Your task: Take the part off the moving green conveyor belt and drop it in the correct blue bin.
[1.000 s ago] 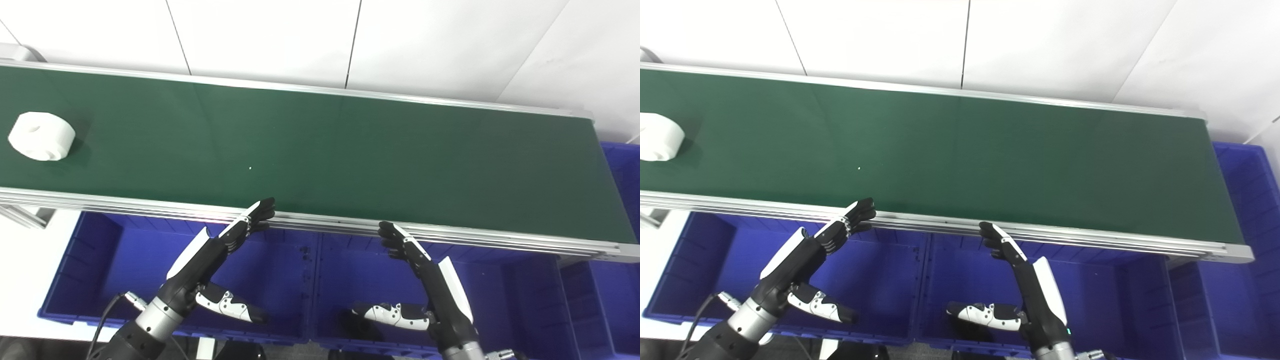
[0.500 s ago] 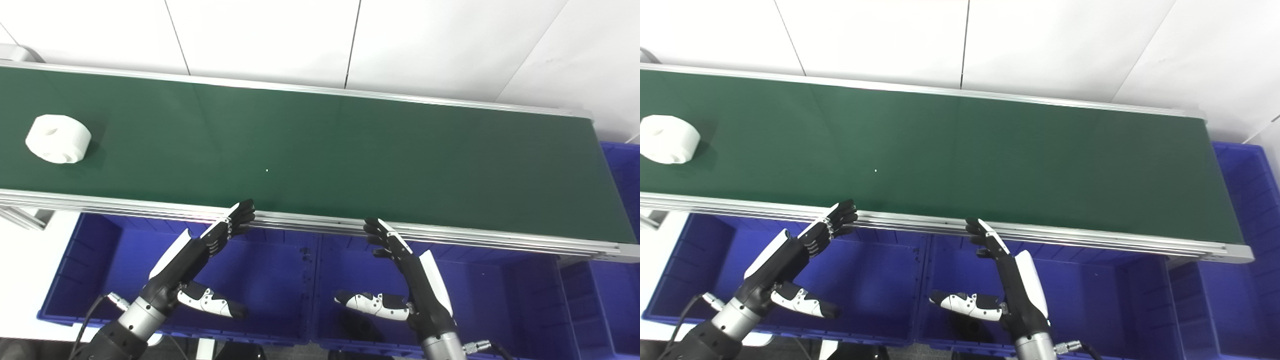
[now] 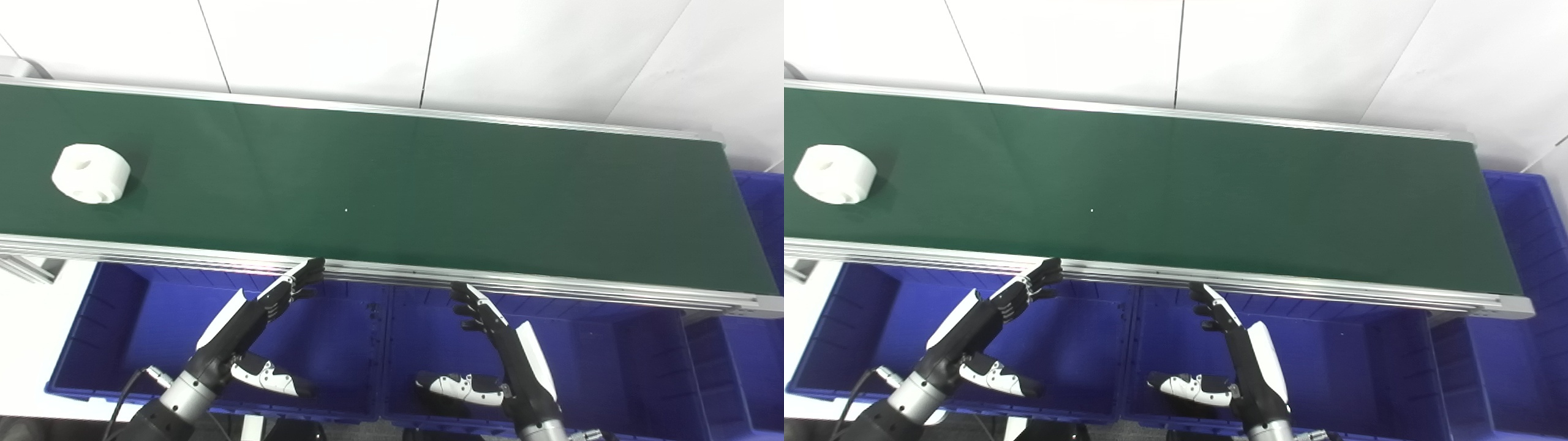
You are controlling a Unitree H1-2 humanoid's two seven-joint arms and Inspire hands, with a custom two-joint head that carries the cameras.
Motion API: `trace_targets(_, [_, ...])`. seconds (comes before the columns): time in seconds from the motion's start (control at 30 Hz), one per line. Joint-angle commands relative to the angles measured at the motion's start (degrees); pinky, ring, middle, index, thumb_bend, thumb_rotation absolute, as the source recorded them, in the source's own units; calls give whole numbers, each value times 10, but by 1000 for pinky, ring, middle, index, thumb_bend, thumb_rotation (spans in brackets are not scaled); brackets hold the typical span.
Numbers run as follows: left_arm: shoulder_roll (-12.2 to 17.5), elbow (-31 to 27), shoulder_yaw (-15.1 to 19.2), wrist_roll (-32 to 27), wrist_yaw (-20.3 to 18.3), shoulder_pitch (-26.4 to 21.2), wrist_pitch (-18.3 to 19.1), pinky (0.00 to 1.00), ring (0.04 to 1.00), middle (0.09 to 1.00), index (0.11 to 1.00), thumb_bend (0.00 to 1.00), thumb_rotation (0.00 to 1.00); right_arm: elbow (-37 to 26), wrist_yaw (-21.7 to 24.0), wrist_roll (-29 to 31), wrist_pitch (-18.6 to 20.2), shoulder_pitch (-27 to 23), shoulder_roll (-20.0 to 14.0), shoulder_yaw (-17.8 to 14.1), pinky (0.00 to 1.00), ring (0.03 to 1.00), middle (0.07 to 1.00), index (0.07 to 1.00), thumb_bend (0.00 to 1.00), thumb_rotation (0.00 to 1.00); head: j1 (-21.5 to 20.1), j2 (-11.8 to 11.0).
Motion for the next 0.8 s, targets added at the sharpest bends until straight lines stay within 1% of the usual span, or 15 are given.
trace_targets(0.0, [-3, -10, 3, -4, 6, -2, -23, 867, 923, 947, 939, 890, 318, -8, -20, -3, -48, 8, 2, 2, 741, 820, 859, 877, 838, 188, 4, -3])
trace_targets(0.07, [-4, -9, 3, -3, 6, -1, -23, 865, 920, 943, 935, 893, 313, -7, -28, -3, -56, 13, 4, 1, 729, 814, 857, 872, 837, 168, 8, -6])
trace_targets(0.13, [-5, -8, 3, 2, 7, -2, -23, 855, 913, 938, 933, 895, 309, -6, -32, 0, -62, 17, 5, 0, 741, 823, 865, 878, 824, 152, 12, -9])
trace_targets(0.23, [-3, -10, 1, 18, 16, -2, -23, 841, 902, 933, 931, 897, 329, -4, -36, 2, -66, 20, 6, -2, 735, 821, 871, 883, 813, 151, 14, -14])
trace_targets(0.27, [-3, -9, 0, 20, 18, -3, -23, 840, 901, 933, 930, 897, 330, -1, -37, 5, -69, 19, 5, -2, 734, 821, 872, 883, 813, 151, 19, -20])
trace_targets(0.4, [-4, 0, -3, 16, 18, -7, -23, 829, 890, 922, 917, 907, 313, 13, -42, 2, -81, 13, 1, -2, 740, 825, 869, 883, 806, 146, 29, -29])
trace_targets(0.43, [-4, 1, -5, 22, 24, -8, -23, 829, 890, 921, 916, 908, 311, 18, -42, 2, -85, 12, 0, -3, 739, 825, 868, 883, 806, 147, 39, -39])
trace_targets(0.5, [-3, 3, -8, 32, 33, -9, -23, 806, 879, 914, 912, 919, 329, 25, -43, 1, -90, 10, -1, -5, 730, 822, 869, 881, 810, 146, 42, -41])
trace_targets(0.57, [-5, 15, -16, 33, 38, -13, -23, 800, 872, 908, 907, 922, 327, 38, -46, 2, -96, 7, -4, -8, 720, 813, 864, 879, 813, 157, 114, -81])
trace_targets(0.6, [-5, 21, -20, 33, 41, -15, -23, 795, 867, 903, 904, 925, 329, 45, -47, 3, -100, 6, -6, -10, 716, 810, 861, 877, 813, 161, 114, -81])
trace_targets(0.63, [-6, 26, -25, 36, 46, -17, -23, 793, 866, 902, 902, 926, 329, 51, -47, 8, -106, 5, -9, -12, 715, 809, 861, 876, 814, 162, 148, -97])
trace_targets(0.67, [-7, 29, -29, 40, 52, -18, -23, 780, 858, 894, 895, 928, 336, 56, -47, 11, -111, 4, -11, -14, 712, 807, 860, 878, 815, 146, 160, -103])
trace_targets(0.7, [-8, 35, -35, 43, 59, -20, -23, 774, 855, 891, 892, 929, 339, 65, -49, 14, -120, 1, -14, -16, 710, 807, 860, 878, 816, 138, 192, -119])
trace_targets(0.73, [-8, 39, -40, 45, 65, -22, -23, 760, 844, 880, 880, 927, 333, 72, -50, 16, -126, -1, -15, -18, 697, 801, 855, 879, 818, 135, 192, -119])
trace_targets(0.77, [-8, 43, -46, 47, 72, -24, -23, 752, 839, 875, 874, 926, 328, 77, -49, 19, -127, -2, -16, -21, 695, 802, 854, 881, 818, 133, 214, -130])
